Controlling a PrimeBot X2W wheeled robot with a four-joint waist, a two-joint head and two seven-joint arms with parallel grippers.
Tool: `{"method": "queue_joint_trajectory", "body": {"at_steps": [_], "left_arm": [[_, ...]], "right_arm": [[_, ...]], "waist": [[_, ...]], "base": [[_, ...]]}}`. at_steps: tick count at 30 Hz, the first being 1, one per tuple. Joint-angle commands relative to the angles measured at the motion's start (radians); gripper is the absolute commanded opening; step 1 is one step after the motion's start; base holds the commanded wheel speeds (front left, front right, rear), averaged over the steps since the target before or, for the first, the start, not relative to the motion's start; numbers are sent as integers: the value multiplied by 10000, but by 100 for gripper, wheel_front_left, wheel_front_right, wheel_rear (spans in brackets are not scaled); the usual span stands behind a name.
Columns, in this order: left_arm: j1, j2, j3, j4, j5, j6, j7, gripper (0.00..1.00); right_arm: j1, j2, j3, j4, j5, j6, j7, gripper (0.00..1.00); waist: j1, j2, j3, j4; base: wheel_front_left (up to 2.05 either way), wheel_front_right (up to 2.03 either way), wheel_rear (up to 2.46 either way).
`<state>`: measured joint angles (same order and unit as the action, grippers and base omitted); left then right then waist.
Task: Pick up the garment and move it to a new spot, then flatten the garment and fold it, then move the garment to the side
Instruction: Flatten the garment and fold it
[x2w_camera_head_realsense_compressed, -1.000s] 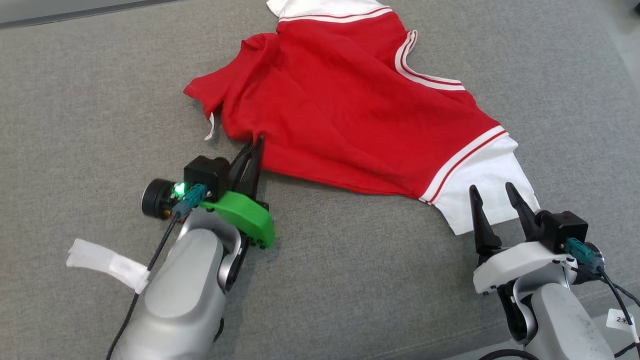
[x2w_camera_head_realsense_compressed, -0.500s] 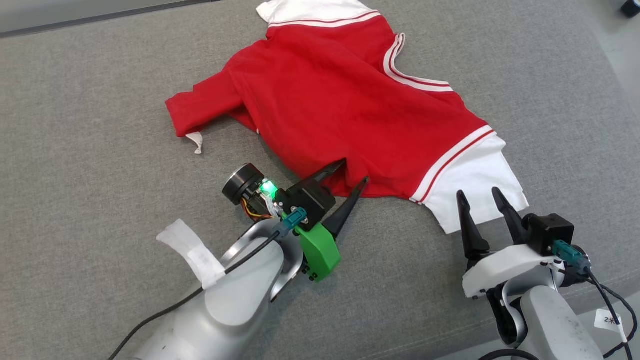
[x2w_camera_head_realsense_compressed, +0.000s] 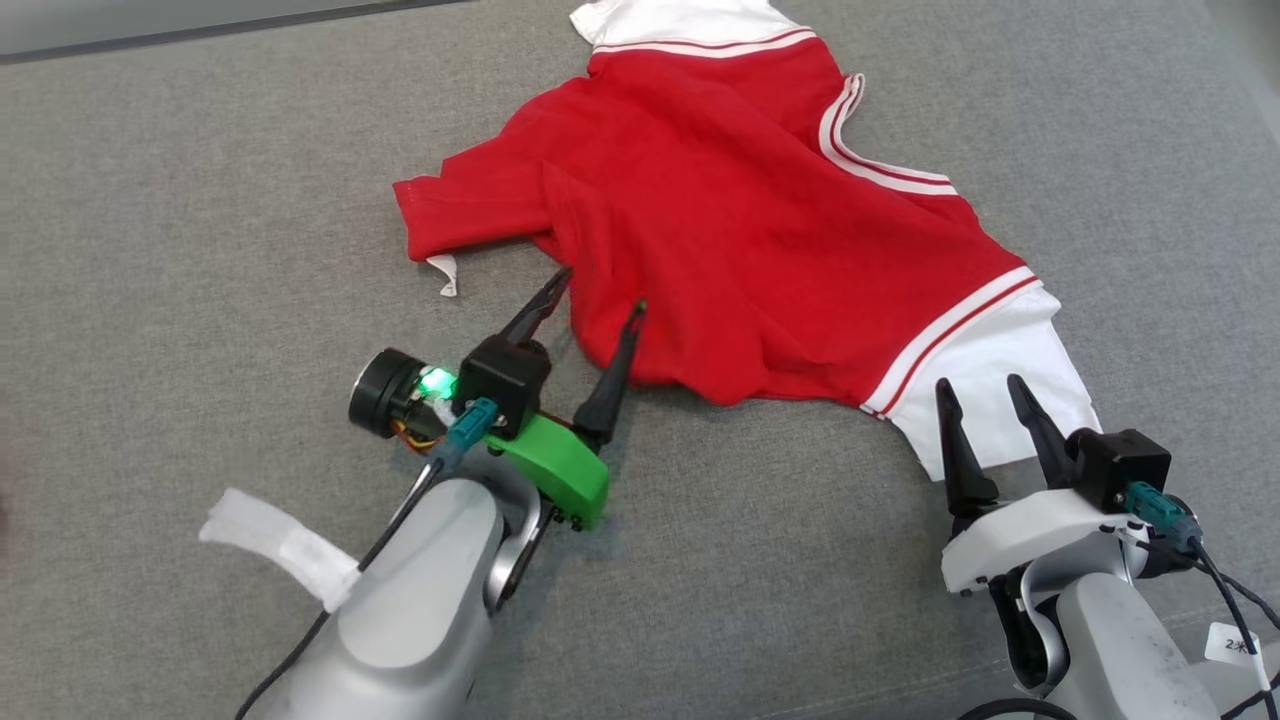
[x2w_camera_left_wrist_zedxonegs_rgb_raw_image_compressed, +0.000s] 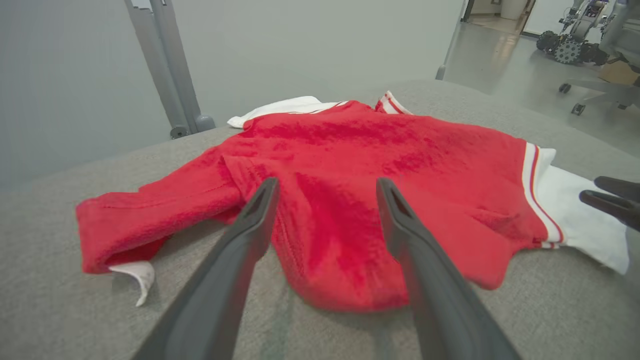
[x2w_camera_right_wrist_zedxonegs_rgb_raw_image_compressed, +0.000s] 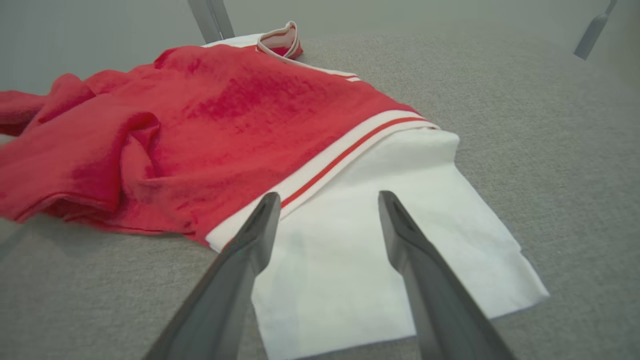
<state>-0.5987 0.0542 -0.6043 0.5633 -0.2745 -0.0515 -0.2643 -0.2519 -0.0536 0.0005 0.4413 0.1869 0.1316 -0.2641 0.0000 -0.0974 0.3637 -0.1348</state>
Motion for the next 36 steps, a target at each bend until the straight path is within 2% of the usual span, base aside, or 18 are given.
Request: {"method": "queue_joint_trajectory", "body": {"at_steps": [1,6,15,23,31,32,33,34,36], "left_arm": [[443,78,501,-35,52,74,0,100],[1135,61,1098,-29,169,-132,0,100],[1918,-22,1142,843,-3,-526,0,100],[1302,-28,816,1133,-124,-473,3,100],[756,-28,621,859,-415,-306,3,100],[709,-23,677,653,-443,-326,3,79],[739,-23,678,644,-423,-337,3,36],[737,-23,732,495,-471,-370,1,0],[784,-23,872,177,-406,-404,0,0]], "right_arm": [[-64,-50,29,-2,-32,-18,7,100],[33,-58,42,9,-14,-18,7,100],[119,-109,84,52,21,-18,7,100],[-118,-140,125,2,5,-18,7,100],[-309,-105,178,-34,79,-18,7,100],[-356,-92,172,-48,101,-18,7,100],[-349,-87,161,-53,98,-18,7,100],[-330,-88,127,-50,89,-18,7,100],[-279,-87,25,-20,69,-18,7,100]], "waist": [[0,-1,-147,131],[0,-1,-242,180],[0,-1,-122,51],[0,-1,221,-320],[0,-1,590,-722],[0,-1,638,-759],[0,-1,640,-760],[0,-1,635,-744],[0,-1,577,-643]], "base": [[0,0,0],[0,0,0],[0,0,0],[0,0,0],[0,0,0],[0,0,0],[0,0,0],[0,0,0],[0,0,0]]}}
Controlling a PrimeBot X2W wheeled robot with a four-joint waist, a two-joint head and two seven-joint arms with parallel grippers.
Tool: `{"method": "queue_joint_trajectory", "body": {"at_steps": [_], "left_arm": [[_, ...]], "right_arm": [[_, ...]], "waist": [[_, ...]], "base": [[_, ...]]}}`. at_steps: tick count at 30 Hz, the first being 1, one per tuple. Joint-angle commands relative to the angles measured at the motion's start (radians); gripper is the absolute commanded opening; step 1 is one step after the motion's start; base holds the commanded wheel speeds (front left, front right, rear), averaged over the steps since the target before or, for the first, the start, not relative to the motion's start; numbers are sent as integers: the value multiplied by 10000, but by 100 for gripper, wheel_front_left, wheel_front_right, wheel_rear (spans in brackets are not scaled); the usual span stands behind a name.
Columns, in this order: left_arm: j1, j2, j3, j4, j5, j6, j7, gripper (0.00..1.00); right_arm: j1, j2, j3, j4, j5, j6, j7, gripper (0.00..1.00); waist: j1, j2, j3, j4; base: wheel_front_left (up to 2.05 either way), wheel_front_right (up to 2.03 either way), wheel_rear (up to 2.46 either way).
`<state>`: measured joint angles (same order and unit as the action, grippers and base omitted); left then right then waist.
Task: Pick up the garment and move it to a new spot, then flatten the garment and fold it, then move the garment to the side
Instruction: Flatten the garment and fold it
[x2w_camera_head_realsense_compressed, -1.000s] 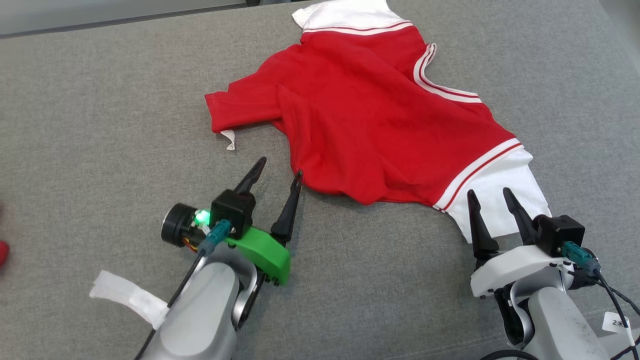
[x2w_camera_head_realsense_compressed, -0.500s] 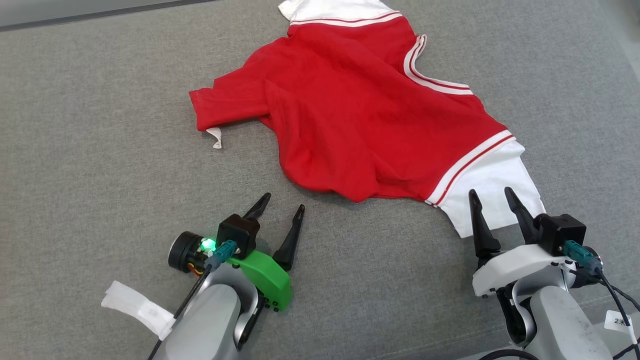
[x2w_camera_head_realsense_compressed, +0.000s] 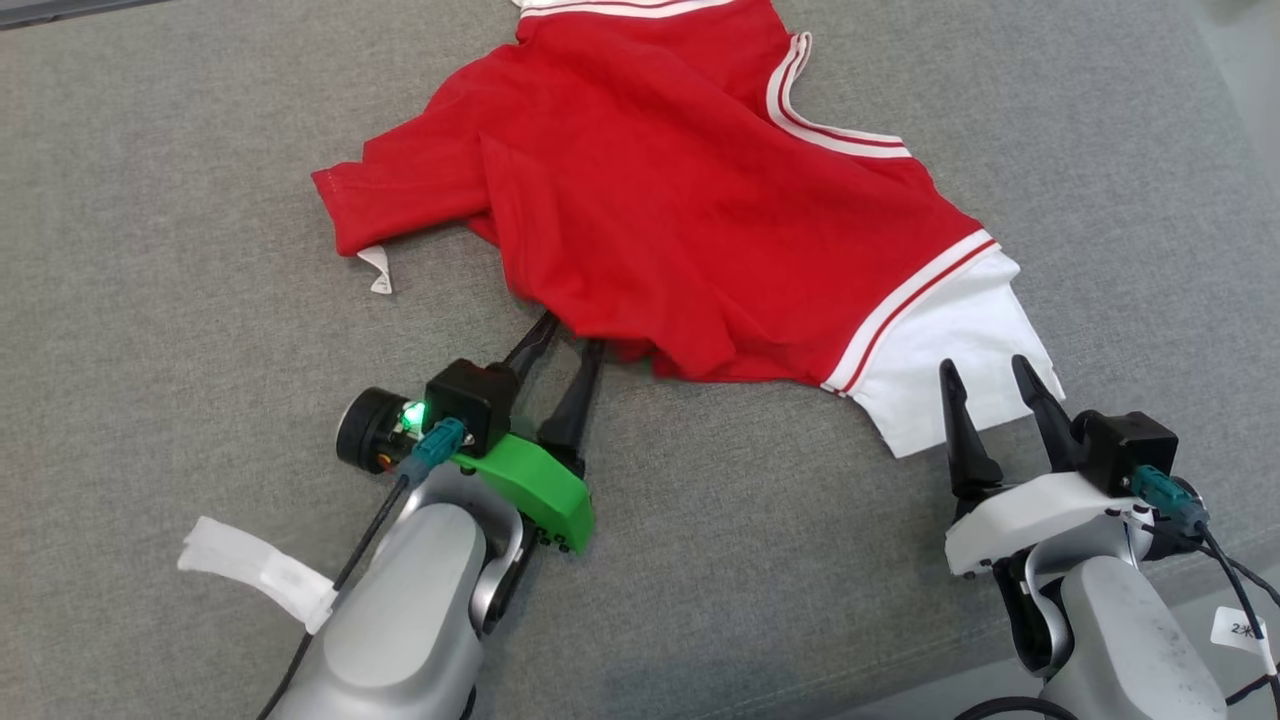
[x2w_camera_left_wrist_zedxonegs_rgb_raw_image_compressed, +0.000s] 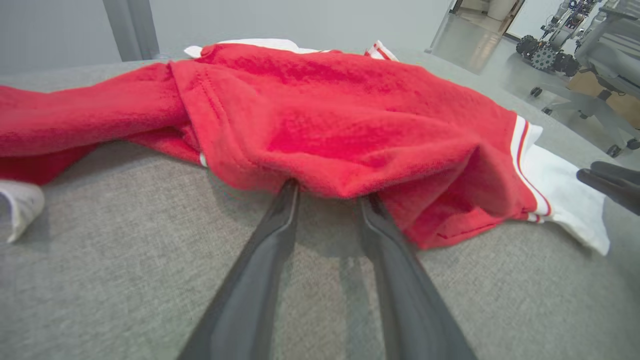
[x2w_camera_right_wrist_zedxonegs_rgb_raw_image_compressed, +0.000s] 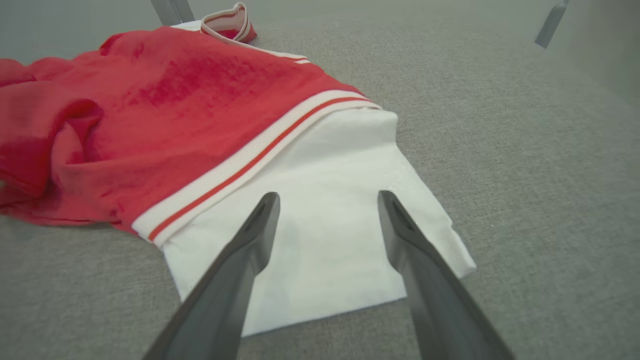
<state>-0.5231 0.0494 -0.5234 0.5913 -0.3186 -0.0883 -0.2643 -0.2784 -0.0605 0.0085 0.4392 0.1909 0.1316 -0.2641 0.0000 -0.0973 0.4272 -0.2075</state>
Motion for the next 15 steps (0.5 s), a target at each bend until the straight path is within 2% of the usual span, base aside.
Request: {"method": "queue_joint_trajectory", "body": {"at_steps": [1,7,15], "left_arm": [[104,25,179,-296,79,-42,0,0],[645,25,992,-1597,592,-121,0,0],[1266,191,1892,-2239,1347,-276,0,0]], "right_arm": [[13,-23,-93,19,17,-18,7,100],[305,-67,-252,56,-54,-18,7,100],[629,-41,-277,133,-57,-18,7,100]], "waist": [[0,-1,-105,161],[0,-1,-676,995],[0,-1,-1433,2316]], "base": [[0,0,0],[0,0,0],[0,0,0]]}}
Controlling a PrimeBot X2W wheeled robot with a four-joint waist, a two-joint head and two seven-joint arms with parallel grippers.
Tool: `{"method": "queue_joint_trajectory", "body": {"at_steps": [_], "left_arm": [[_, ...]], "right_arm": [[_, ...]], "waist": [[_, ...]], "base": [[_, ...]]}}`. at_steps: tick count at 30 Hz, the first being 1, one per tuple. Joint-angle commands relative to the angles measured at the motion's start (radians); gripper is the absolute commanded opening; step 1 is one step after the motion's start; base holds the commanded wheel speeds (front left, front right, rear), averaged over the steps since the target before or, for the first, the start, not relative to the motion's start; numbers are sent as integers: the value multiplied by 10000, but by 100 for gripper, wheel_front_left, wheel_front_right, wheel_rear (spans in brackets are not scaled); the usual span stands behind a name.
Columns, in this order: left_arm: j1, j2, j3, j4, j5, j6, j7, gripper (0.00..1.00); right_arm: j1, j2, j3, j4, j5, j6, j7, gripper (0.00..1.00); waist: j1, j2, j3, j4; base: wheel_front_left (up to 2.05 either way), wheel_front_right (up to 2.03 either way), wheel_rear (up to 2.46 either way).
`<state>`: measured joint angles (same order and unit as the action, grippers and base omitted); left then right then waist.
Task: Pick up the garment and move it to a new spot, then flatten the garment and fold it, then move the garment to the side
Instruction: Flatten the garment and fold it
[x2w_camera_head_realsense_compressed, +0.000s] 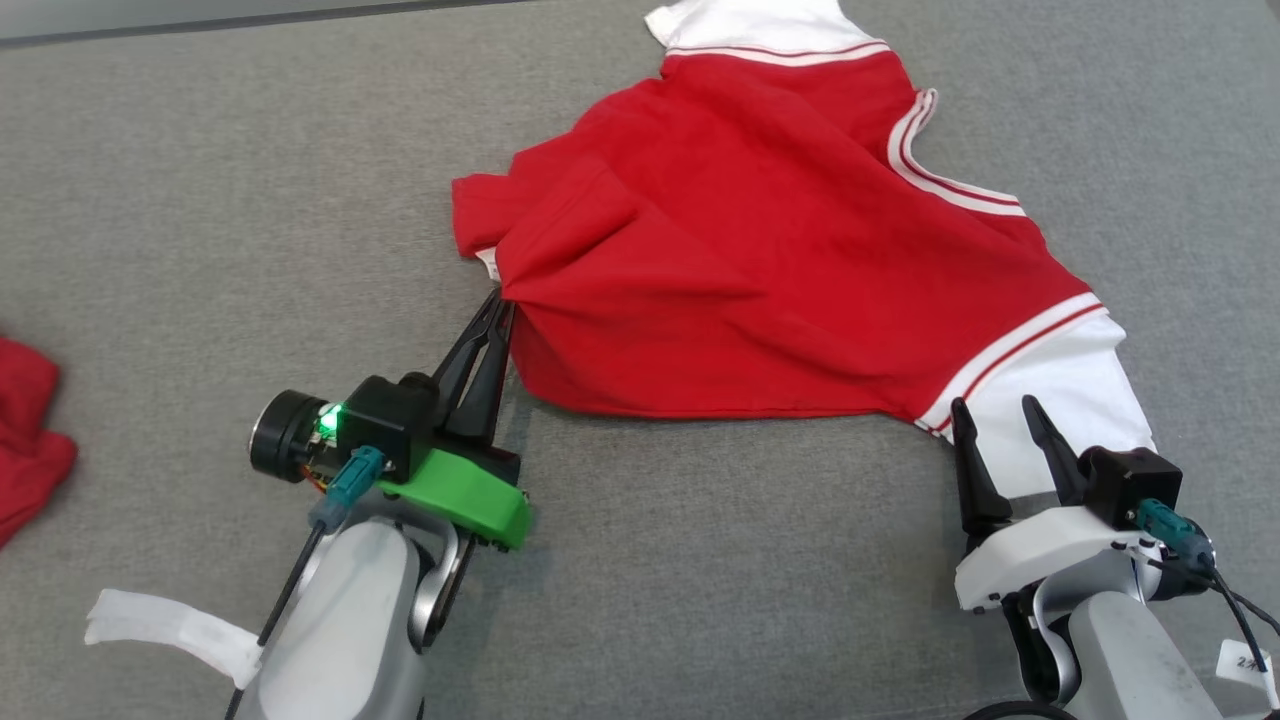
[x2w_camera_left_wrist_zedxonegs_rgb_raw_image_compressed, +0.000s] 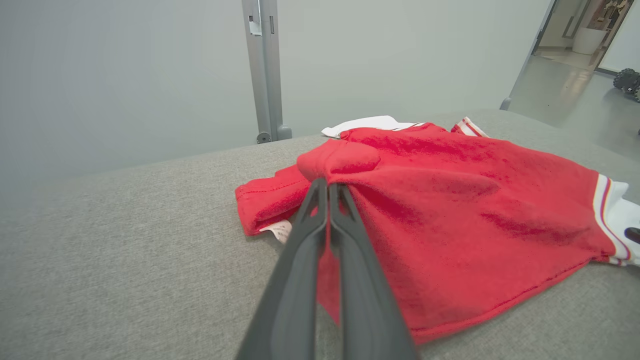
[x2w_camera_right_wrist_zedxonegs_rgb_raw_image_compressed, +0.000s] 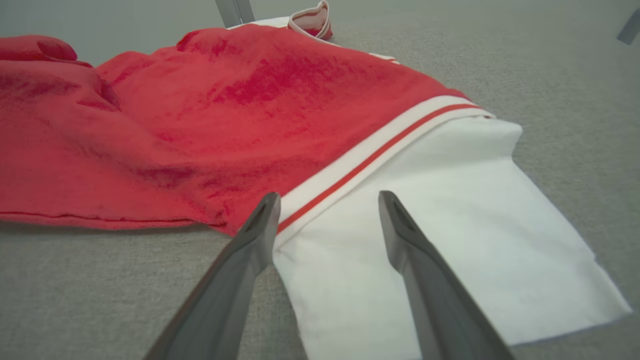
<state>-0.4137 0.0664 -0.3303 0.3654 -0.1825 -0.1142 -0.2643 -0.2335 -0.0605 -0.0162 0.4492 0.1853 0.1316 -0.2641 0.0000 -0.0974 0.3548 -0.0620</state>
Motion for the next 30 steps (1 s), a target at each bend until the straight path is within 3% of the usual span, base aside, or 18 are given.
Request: {"method": "queue_joint_trajectory", "body": {"at_steps": [1,4,9,13,14,15,23,30], "left_arm": [[228,113,61,-24,118,-37,0,0],[416,526,178,181,589,-26,0,0],[501,1095,336,1060,1150,522,11,0],[164,1116,483,1857,1135,840,309,0],[55,1099,517,2026,1107,915,340,56],[-36,1072,524,2210,1080,926,355,100],[-733,253,425,3207,576,729,-13,100],[543,82,1247,2295,80,980,4,100]], "right_arm": [[208,-35,-8,65,11,-18,7,100],[344,-10,-15,129,37,-18,7,100],[543,25,-101,197,25,-18,7,100],[537,42,-108,230,39,-18,7,100],[509,49,-75,241,38,-18,7,100],[465,56,-35,253,40,-18,7,100],[374,66,16,322,23,-18,7,100],[732,81,-216,358,-14,-18,7,100]], "waist": [[0,0,-791,1011],[0,0,-982,1430],[0,0,-1108,1836],[0,0,-1082,1898],[0,0,-1050,1865],[0,0,-1016,1811],[0,0,-994,1153],[0,0,-1461,831]], "base": [[0,0,0],[0,0,0],[0,0,0],[0,0,0],[0,0,0],[0,0,0],[0,0,0],[0,0,0]]}}
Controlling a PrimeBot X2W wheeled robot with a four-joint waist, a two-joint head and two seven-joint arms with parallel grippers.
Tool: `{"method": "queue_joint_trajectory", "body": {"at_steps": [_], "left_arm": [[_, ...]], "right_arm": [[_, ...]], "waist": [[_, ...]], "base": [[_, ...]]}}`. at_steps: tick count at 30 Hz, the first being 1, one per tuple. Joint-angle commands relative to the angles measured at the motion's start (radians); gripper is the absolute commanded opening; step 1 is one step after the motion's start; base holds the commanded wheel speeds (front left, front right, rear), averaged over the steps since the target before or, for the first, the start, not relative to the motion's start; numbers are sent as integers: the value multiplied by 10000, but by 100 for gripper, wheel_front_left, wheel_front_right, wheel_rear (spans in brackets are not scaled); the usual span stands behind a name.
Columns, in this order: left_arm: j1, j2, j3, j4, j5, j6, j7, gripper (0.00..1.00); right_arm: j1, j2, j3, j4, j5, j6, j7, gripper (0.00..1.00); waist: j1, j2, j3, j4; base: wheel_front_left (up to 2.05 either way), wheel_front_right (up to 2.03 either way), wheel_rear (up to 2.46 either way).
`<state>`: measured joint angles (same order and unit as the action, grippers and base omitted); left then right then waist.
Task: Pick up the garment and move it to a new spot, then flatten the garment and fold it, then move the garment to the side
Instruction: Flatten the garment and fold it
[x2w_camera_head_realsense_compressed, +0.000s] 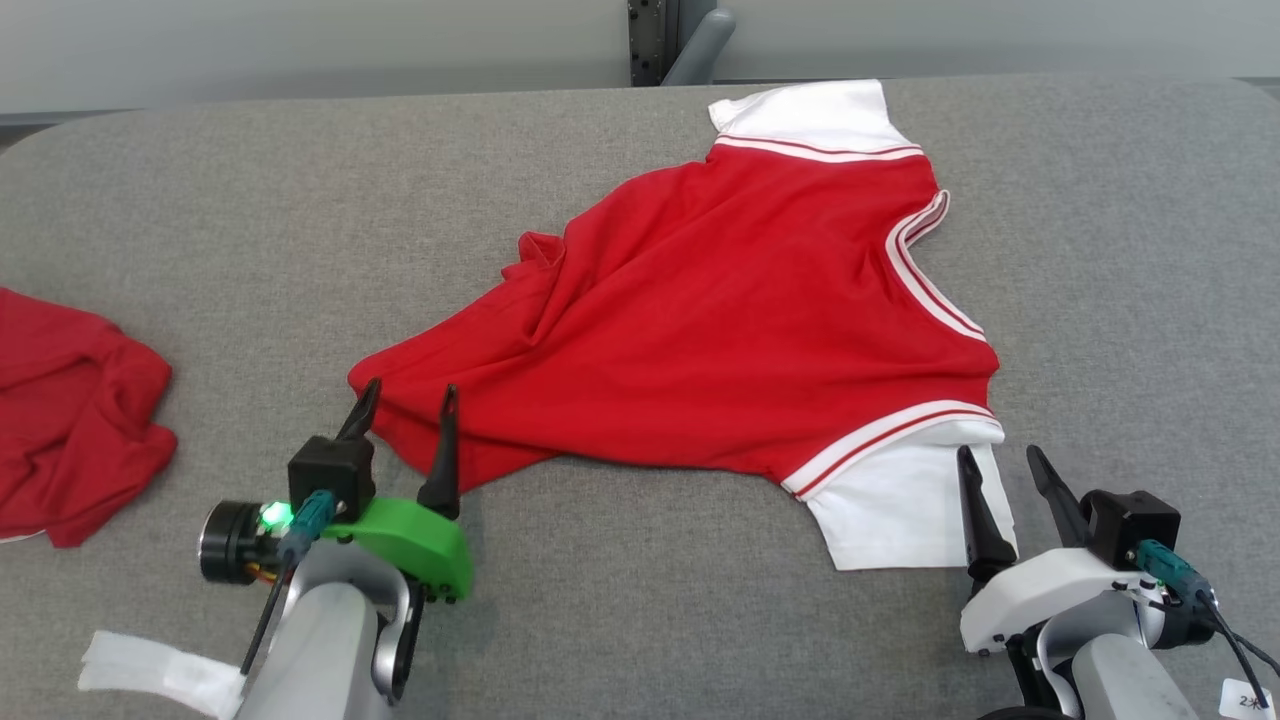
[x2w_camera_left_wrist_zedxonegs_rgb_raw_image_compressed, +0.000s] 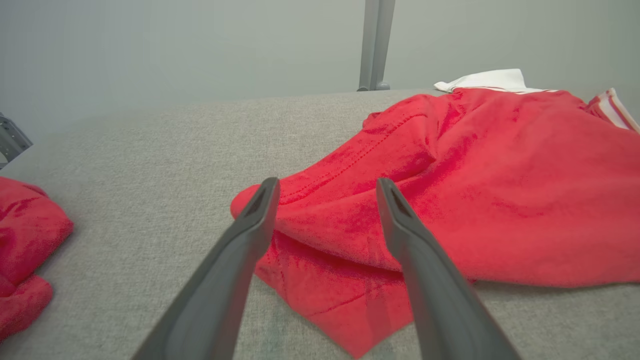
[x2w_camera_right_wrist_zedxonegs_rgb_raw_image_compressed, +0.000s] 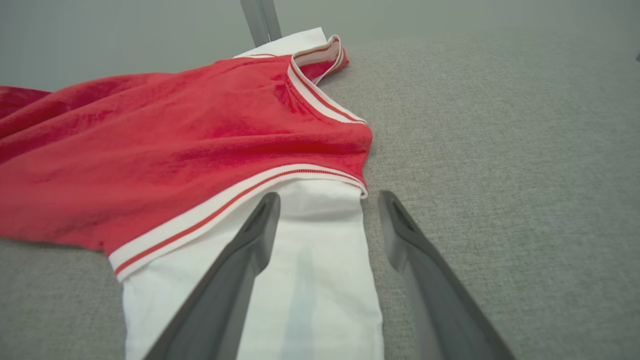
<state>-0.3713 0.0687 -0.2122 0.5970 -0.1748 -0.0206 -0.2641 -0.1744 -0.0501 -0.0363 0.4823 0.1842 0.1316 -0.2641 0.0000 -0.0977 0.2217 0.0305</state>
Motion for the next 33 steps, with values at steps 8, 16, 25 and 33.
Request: {"method": "queue_joint_trajectory", "body": {"at_steps": [8,16,25,33], "left_arm": [[1362,5,998,-485,-102,32,-1,100],[1313,-97,1373,-109,-192,-80,-2,100],[887,-167,1747,407,-125,-136,-2,100],[505,-171,1385,376,-333,-209,-2,100]], "right_arm": [[126,-22,-9,-85,-26,-18,7,100],[-155,-124,114,-173,-96,-18,7,100],[-368,-349,147,-289,-63,-18,8,100],[-498,-387,189,-344,-72,-18,8,100]], "waist": [[0,2,-81,-108],[0,2,340,-306],[0,2,824,-673],[0,2,1022,-782]], "base": [[0,0,0],[0,0,0],[0,0,0],[0,0,0]]}}
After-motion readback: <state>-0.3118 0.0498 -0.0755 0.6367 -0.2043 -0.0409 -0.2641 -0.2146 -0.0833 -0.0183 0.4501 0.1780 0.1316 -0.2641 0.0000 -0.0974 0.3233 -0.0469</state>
